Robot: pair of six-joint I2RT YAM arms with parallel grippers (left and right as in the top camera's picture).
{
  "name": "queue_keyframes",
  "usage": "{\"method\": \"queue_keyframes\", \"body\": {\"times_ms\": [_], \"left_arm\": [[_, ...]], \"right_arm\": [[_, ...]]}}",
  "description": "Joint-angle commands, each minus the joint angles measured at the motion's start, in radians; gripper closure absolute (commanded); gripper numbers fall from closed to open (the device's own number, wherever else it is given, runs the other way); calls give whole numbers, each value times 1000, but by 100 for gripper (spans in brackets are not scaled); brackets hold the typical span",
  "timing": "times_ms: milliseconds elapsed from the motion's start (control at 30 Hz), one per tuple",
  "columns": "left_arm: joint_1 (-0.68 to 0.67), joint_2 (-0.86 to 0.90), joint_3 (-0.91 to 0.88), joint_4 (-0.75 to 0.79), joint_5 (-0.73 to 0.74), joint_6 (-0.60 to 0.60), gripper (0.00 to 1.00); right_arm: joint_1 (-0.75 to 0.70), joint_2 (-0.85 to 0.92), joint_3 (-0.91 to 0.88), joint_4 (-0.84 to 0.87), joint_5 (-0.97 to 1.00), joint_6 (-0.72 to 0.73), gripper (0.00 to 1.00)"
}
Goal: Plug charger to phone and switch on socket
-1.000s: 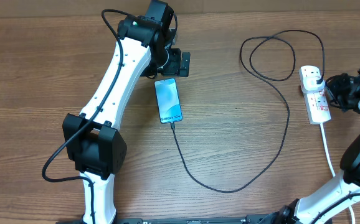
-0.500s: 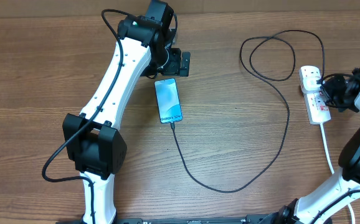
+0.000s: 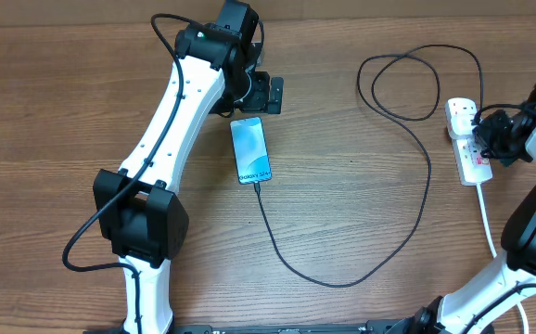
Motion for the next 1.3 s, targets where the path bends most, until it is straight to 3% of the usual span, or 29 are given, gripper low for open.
{"method": "queue_keyframes", "body": {"times_ms": [0, 300, 533, 733, 933, 1267], "left_arm": [[-2, -9, 21, 0, -13, -13, 0], [-2, -9, 22, -36, -13, -39, 0], [-2, -11, 96, -136, -29, -38, 0], [-2, -82, 176, -180, -29, -34, 0], [-1, -267, 179, -185, -34, 27, 0], [-1, -563, 175, -338, -171, 34, 0]], "right_arm": [[82, 21, -32, -48, -150, -3, 96], [63, 11, -32, -104, -109, 1, 96], [-20, -117, -31, -235, 29, 92, 96], [-47, -372, -31, -307, 107, 102, 96], [-9, -652, -31, -341, 64, 53, 96], [296, -1060, -31, -412, -105, -115, 93]]}}
